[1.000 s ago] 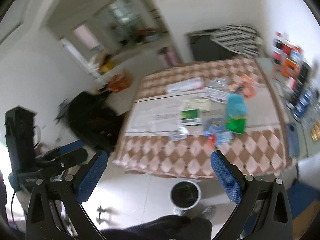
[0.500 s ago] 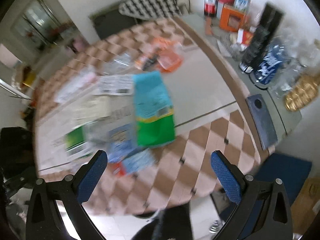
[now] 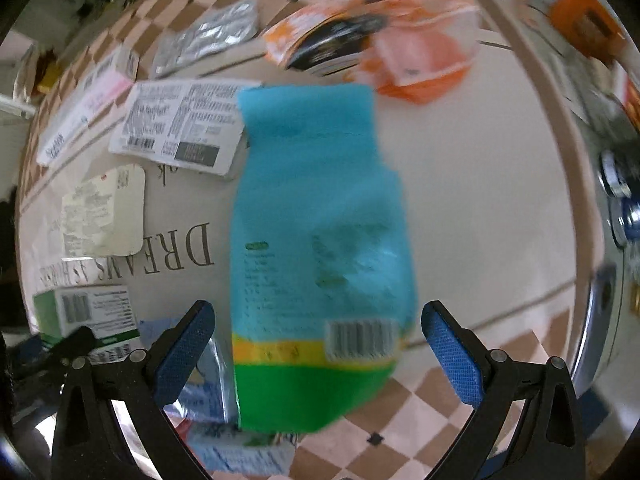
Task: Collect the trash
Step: 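Grasp the green medicine box with the left tool while the right grasps the blue-green bag, then carry both items over the white bin and open both tools to drop them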
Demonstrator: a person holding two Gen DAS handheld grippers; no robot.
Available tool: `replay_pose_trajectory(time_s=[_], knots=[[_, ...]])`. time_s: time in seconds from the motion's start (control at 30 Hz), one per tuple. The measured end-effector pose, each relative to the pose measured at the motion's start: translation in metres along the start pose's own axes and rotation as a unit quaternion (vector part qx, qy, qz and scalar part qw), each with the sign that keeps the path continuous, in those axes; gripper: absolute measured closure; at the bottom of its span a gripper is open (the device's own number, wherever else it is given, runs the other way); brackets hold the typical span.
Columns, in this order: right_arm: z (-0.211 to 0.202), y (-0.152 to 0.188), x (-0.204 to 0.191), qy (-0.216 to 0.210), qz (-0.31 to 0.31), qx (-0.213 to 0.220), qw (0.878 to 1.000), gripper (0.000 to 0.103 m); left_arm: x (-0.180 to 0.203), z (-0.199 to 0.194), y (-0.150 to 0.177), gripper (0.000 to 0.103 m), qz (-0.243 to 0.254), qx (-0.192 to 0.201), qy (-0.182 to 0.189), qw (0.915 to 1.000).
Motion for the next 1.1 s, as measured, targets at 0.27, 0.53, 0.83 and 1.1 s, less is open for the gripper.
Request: replay_pose_trajectory(time_s=[0.27, 0.53, 0.83, 1.1], knots=[[0.021, -0.002, -0.004, 0.032, -0.038, -0.024, 0.998, 0.012, -0.005, -0.011, -0.006, 0.018, -0.006, 0.009, -0.011, 0.9999], [-0.012, 0.004, 0.008, 0.006, -0.029, -0.004, 1.000, 0.024, 0.001, -0.001, -0.009, 0.018, -0.003, 0.023, -0.006, 0.9997], [-0.065, 0.012, 0.023, -0.027, -0.012, 0.051, 0.998, 0.026, -0.041, -0.056, -0.002, 0.018, -0.014, 0.092, -0.025, 0.9953], [-0.100, 0.053, -0.008, -0.050, -0.014, 0.095, 0.994, 0.027, -0.046, -0.096, 0.033, 0.018, -0.026, 0.158, -0.021, 0.9869]])
Point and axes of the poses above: each gripper's, at about its wrist camera, not at the fingertips, and z roughly the way its jaws point, x to its right, y to its underside, the point moved 6 cm from there along z, roughly the way its jaws point, and after that the axes turned 14 degrees about -y, right-handed, at the moved point
